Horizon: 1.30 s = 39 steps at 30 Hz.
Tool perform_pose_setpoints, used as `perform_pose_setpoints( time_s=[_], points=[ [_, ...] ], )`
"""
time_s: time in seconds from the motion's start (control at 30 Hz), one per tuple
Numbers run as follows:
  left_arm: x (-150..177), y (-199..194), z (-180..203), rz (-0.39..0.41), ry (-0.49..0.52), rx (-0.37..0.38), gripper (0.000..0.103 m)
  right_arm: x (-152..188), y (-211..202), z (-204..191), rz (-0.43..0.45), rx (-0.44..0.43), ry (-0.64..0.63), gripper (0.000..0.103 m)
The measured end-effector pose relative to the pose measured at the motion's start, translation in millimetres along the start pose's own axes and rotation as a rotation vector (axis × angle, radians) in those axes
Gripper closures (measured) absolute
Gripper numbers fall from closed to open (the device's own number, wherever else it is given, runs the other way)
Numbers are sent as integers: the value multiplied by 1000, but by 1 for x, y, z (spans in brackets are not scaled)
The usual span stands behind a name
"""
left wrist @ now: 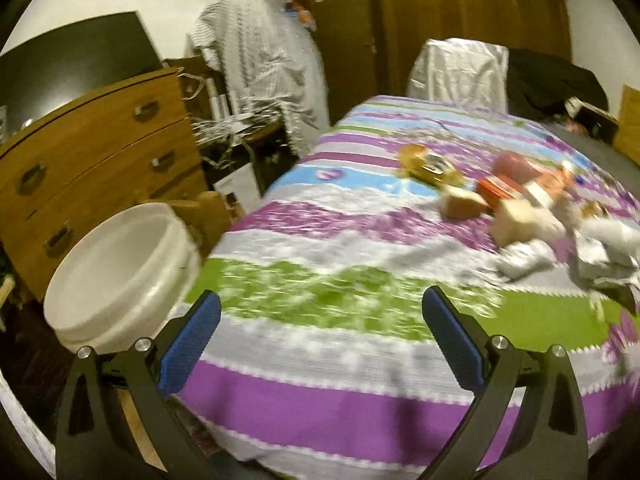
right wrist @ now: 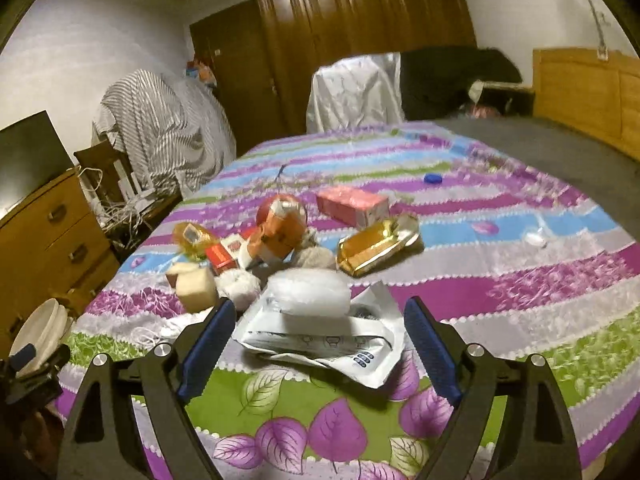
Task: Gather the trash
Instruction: 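Move both tools back over the trash pile on the bed, then grasp a white foam piece with the right tool while the left tool grasps a white plastic wrapper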
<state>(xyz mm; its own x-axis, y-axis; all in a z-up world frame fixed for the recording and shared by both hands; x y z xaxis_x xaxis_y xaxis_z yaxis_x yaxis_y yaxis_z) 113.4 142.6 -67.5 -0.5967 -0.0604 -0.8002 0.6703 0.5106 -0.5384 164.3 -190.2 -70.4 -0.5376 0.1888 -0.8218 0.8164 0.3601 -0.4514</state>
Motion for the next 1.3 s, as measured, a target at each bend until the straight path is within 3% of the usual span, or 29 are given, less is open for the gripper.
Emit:
perform_pose_setpoints(
  time_s=[0.2,0.3,0.33,0.37,0.57,0.63,0.73,0.83,0.9,0.97,1.1,1.23,1.3],
  points=[
    [4,-5,30,9,76,17,6,1,45,7,-54,-18,29,18],
    [3,-4,35,3,85,19,6,-2,64,10,-63,-49,83,29],
    [3,-5,36,1,87,20,6,-3,66,9,-61,-51,88,37],
    [3,-5,40,-1,92,23,6,-3,69,12,-57,-63,92,55],
    [-6,-18,66,43,150,83,6,-8,47,13,4,-141,142,56],
    [-13,-25,81,74,187,147,6,-13,26,15,41,-164,149,56],
    [-23,-34,109,78,269,318,6,-24,-16,22,121,-167,152,56],
    [-28,-43,145,74,425,561,6,-28,-54,41,181,-132,176,56],
    [-27,-54,170,116,549,661,6,-25,-75,59,205,-108,211,55],
    [-28,-62,193,192,682,712,6,-18,-92,76,223,-91,255,55],
    [-22,-71,234,254,918,810,6,-6,-108,95,228,-68,282,55],
    [-21,-75,268,326,1048,827,6,6,-111,108,214,-53,282,55],
    [-17,-69,282,311,1102,848,6,11,-111,115,205,-59,299,55]
  ],
)
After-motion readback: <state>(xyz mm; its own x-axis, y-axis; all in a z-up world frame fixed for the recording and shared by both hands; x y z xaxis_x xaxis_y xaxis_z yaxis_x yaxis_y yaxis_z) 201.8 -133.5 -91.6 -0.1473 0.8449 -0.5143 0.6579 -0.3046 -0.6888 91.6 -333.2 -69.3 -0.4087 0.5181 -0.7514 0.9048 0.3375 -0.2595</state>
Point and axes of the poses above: each gripper's, at about its wrist camera, not at the fingertips, and y roughly the way its jaws point, z to its right, x to its underside, the point moved 4 cm from there along y, roughly the way its jaws point, and after that the axes turned 13 degrees about -x, right-handed, at the moved point
